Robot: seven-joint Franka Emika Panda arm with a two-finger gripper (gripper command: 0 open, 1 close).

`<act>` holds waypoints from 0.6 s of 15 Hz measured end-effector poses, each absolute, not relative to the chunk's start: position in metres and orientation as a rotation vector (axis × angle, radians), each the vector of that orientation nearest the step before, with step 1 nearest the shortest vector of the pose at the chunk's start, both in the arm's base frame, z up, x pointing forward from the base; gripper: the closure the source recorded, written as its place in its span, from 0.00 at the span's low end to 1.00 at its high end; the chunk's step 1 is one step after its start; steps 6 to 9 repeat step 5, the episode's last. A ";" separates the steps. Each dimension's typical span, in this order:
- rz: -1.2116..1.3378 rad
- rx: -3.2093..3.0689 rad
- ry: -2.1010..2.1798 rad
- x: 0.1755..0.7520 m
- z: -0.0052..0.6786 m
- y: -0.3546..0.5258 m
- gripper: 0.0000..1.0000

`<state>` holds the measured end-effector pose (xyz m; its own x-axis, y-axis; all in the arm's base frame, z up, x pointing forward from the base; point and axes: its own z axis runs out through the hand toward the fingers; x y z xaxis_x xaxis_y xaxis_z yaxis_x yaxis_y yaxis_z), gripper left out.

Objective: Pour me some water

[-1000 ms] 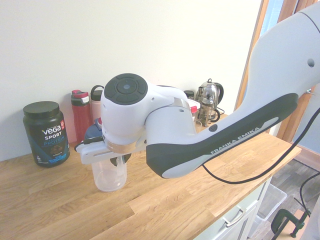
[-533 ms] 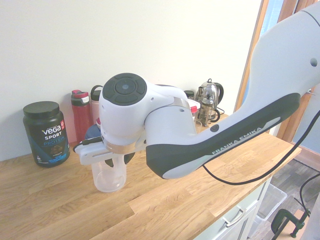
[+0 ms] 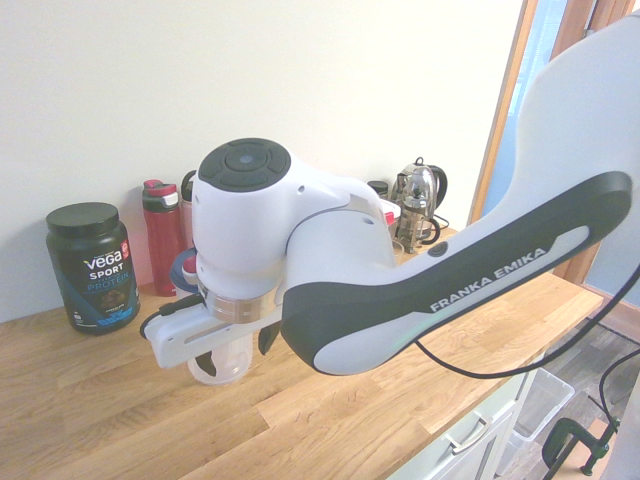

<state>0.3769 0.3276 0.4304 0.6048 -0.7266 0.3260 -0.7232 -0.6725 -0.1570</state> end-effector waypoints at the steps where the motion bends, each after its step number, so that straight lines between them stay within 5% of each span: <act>1: -0.514 -2.865 1.214 0.370 0.435 0.322 0.00; 9: -0.433 -3.008 1.051 0.364 0.451 0.254 0.00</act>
